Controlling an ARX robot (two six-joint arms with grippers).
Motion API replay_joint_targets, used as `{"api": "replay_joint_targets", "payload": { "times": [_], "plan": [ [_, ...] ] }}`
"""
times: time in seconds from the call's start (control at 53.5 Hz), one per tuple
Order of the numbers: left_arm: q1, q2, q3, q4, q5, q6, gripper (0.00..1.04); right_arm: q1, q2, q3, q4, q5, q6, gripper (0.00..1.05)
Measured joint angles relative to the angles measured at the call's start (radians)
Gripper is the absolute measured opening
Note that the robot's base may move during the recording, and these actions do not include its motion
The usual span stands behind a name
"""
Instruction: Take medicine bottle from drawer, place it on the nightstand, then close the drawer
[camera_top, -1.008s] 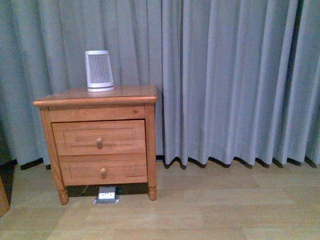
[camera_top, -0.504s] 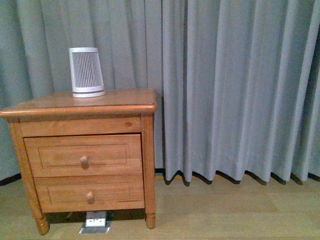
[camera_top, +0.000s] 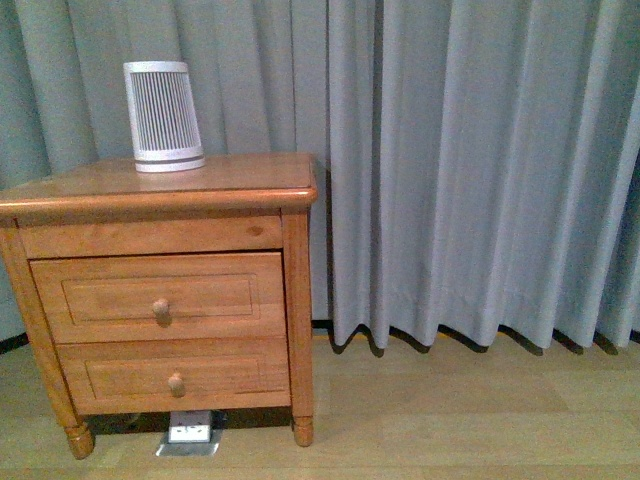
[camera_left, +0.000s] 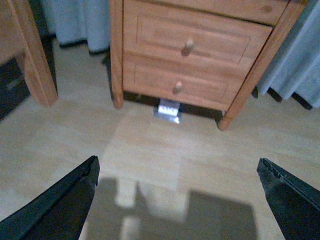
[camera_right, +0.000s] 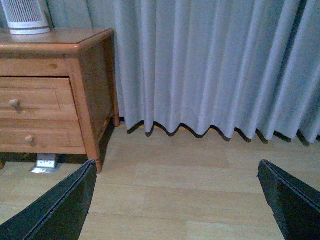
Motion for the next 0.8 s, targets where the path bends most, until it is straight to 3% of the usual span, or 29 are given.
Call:
{"api": "replay_joint_targets", "payload": {
  "times": [0.205, 0.28, 0.803],
  "plan": [
    [-0.006, 0.603, 0.214, 0.513, -0.006, 0.031, 0.98, 0.0, 0.0, 0.0, 0.0, 0.0, 0.0, 0.98],
    [-0.021, 0.801, 0.328, 0.624, -0.024, 0.047, 0.98, 0.0, 0.0, 0.0, 0.0, 0.0, 0.0, 0.98],
    [-0.067, 1.703, 0.978, 0.956, -0.01, 0.167, 0.98, 0.0, 0.0, 0.0, 0.0, 0.0, 0.0, 0.98]
  ]
}}
